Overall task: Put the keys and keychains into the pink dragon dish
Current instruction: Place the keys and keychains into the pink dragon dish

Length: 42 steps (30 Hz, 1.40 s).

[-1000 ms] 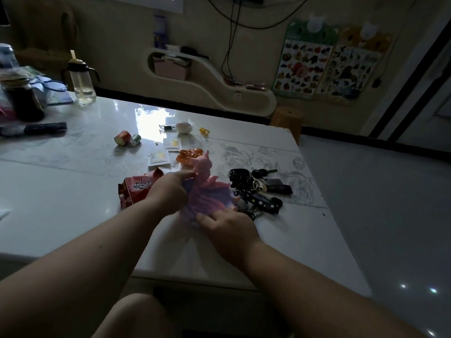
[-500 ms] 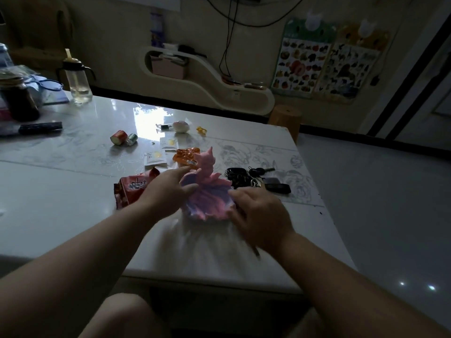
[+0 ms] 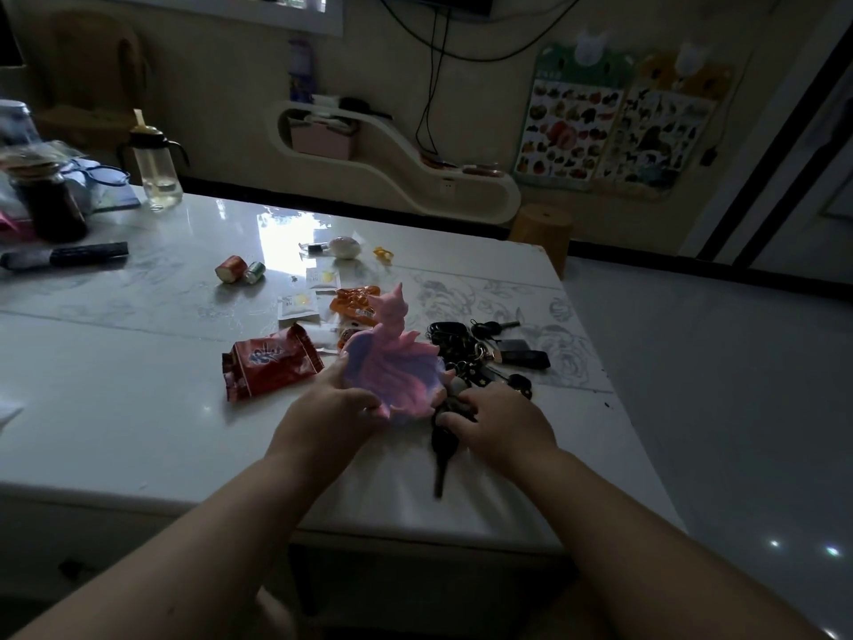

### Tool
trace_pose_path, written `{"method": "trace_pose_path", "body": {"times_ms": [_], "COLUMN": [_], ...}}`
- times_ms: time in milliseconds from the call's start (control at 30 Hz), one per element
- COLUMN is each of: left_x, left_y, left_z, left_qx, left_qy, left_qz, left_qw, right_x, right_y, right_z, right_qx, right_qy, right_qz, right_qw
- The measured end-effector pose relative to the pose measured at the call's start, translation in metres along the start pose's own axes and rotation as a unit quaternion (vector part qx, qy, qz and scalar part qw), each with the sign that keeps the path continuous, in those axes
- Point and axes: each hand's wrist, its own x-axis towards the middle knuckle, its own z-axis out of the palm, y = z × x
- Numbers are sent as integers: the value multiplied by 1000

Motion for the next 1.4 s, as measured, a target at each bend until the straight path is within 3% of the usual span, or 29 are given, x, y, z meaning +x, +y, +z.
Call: {"method": "trace_pose_path", "body": {"times_ms": [367, 633, 833, 1100, 1400], "left_x": [-1, -7, -8, -12, -12], "left_y": [4, 25, 26, 15, 10], "left_z": [-1, 7, 9, 2, 0], "left_qx": [-9, -11, -7, 27, 63], "left_qy": [0, -50, -48, -38, -2], "left_qz": [-21, 38, 25, 8, 26], "left_qw": [1000, 998, 999, 999, 998], "right_x": [4, -3, 6, 28, 45], "right_y": [5, -2, -37, -60, -72], "right_z": [-24, -89, -120, -62, -26], "right_qx": [52, 133, 234, 163, 165], "right_qy": [-37, 53, 86, 23, 35], "right_qz": [113, 49, 12, 27, 42], "right_qw": [992, 989, 968, 986, 985]}}
